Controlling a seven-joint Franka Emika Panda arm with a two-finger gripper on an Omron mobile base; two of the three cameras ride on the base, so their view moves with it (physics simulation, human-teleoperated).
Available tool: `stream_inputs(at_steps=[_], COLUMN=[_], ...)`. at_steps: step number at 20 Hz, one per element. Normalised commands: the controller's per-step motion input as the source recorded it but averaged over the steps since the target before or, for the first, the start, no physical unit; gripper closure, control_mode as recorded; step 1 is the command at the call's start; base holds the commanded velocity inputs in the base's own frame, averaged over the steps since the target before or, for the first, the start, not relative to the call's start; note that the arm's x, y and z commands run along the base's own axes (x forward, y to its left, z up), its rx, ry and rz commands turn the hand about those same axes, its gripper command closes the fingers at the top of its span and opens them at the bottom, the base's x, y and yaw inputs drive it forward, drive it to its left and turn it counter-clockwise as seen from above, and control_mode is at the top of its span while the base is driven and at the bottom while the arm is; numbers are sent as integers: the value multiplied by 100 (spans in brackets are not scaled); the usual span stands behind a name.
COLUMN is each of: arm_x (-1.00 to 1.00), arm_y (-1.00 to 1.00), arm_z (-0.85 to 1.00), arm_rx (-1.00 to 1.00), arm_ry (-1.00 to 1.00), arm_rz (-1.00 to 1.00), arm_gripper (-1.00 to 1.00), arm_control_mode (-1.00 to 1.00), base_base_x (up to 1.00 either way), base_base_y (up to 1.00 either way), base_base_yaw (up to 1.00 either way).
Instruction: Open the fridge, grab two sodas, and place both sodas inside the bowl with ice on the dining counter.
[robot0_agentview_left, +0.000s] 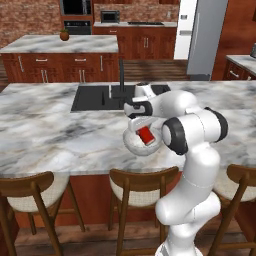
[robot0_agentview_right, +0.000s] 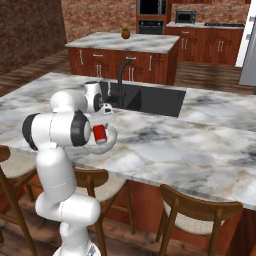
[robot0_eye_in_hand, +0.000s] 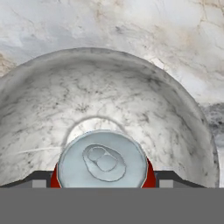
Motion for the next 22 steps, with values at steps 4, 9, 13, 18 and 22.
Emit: stream_inputs(at_steps=[4, 9, 13, 18, 22], arm_x=[13, 17, 15, 10, 6], arm_y=[0, 2, 5, 7, 12], arm_z=[-14, -12, -12, -14, -19], arm_rx=[0, 0, 0, 0, 0], arm_ry=[0, 0, 0, 0, 0], arm_rz=[4, 4, 4, 4, 4], arm_gripper=[100, 100, 100, 100, -100], arm_control_mode=[-100, -100, -100, -100, -100], base_base_x=[0, 0, 0, 0, 0], base_base_y=[0, 0, 0, 0, 0], base_base_yaw=[0, 0, 0, 0, 0])
